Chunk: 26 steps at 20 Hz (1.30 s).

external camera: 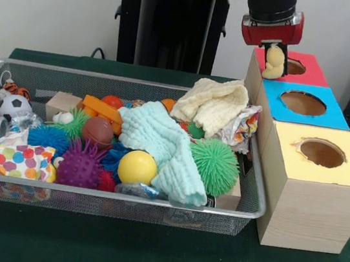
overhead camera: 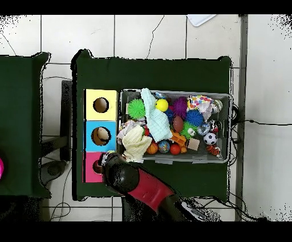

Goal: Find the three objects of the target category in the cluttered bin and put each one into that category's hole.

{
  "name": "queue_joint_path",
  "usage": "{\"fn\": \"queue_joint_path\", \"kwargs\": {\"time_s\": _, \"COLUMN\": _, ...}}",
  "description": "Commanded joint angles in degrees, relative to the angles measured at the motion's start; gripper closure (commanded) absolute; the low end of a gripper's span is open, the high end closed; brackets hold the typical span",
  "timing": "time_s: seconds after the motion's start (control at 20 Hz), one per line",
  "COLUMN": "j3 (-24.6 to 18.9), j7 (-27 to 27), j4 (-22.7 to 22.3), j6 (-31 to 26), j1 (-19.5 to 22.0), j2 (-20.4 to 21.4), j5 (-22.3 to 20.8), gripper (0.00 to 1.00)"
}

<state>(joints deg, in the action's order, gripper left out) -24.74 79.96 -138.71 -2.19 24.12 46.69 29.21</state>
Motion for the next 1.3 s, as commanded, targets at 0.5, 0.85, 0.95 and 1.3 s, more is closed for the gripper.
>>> {"fn": "queue_joint_path", "kwargs": {"time_s": 0.5, "j3": -0.49, "j7": 16.48, "j4": -7.42, "j6": -2.54, "j1": 3.50, "j2": -4.35, "j5": -1.52, "gripper": 1.00}}
{"fn": "queue_joint_path", "kwargs": {"time_s": 0.85, "j3": 2.04, "j7": 17.81, "j4": -9.08, "j6": -10.80, "j1": 0.58, "j2": 6.91, "j5": 0.78, "gripper": 1.00}}
{"fn": "queue_joint_path", "kwargs": {"time_s": 0.95, "j3": 5.86, "j7": 18.11, "j4": -8.14, "j6": -14.75, "j1": -1.75, "j2": 10.11, "j5": 0.50, "gripper": 1.00}}
{"fn": "queue_joint_path", "kwargs": {"time_s": 1.3, "j3": 8.32, "j7": 19.30, "j4": -5.85, "j6": -21.35, "j1": -3.58, "j2": 12.18, "j5": 3.12, "gripper": 1.00}}
